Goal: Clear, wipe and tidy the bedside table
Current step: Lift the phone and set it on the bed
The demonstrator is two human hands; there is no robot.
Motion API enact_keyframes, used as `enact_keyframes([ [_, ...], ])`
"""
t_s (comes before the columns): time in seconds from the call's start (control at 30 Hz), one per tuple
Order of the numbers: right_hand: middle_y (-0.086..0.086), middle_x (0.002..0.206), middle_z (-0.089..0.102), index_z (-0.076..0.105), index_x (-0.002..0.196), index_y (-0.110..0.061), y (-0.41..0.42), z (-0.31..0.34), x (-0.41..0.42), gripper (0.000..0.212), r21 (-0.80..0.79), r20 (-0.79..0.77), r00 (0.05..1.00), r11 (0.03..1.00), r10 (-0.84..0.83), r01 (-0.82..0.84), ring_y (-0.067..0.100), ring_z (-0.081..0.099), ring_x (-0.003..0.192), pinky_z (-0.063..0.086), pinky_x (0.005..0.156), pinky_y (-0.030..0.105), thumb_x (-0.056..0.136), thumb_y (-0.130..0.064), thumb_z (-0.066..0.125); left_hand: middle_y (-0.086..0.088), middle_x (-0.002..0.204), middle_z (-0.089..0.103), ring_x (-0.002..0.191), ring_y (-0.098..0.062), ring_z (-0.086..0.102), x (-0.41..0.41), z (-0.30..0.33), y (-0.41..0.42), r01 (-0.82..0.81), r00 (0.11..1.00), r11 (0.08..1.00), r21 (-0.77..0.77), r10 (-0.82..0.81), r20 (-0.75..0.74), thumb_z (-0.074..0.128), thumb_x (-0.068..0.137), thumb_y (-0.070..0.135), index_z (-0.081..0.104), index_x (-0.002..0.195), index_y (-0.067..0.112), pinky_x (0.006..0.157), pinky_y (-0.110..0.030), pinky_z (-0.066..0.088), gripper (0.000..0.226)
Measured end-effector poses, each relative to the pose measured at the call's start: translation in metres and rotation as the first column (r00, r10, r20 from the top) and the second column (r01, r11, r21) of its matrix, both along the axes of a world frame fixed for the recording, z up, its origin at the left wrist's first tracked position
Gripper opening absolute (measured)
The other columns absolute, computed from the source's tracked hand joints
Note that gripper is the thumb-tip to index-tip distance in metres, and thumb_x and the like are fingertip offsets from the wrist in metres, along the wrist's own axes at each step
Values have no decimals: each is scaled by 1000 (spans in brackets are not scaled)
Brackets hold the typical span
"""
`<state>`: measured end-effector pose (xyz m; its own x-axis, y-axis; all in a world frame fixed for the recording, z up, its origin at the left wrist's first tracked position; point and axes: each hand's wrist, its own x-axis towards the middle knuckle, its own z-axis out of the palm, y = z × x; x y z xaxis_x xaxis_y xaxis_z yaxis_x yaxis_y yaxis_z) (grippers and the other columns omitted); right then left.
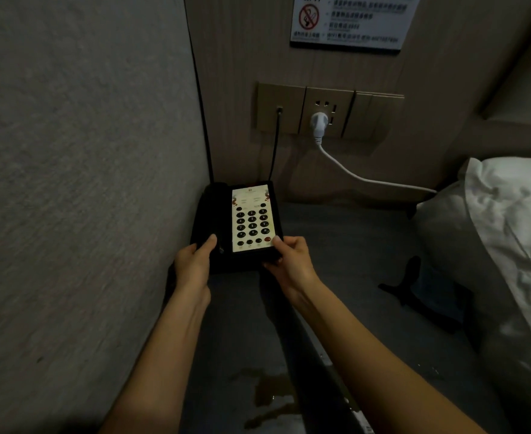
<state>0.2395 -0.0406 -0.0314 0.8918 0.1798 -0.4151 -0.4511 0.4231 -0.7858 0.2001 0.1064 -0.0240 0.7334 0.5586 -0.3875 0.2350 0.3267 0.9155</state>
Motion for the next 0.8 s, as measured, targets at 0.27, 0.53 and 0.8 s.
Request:
enact_keyframes([
  [0.27,21,119,62,43,104,-13,-17,7,-15,9,142,24,999,989,-32,28,32,68,105,60,83,46,99,-11,51,5,101,66,99,-10,60,-8,17,-4,3,996,1000,-27,-1,89,67,90,30,68,107,14,81,-30,50,23],
  [0.53,20,111,68,46,106,-9,-60,33,-36,10,193,156,985,980,-79,47,30,72,97,61,76,39,98,-7,52,-4,108,72,103,-14,66,-17,29,-20,137,979,991,-13,-133,153,77,79,34,71,101,14,73,-29,55,31],
  [0.8,20,110,70,49,109,-7,-125,72,-52,12,138,275,956,988,-99,63,32,69,104,59,85,44,98,-9,52,-15,111,69,97,-22,71,-34,62,-49,409,892,912,-44,-389,229,84,57,38,65,96,11,72,-40,60,51],
])
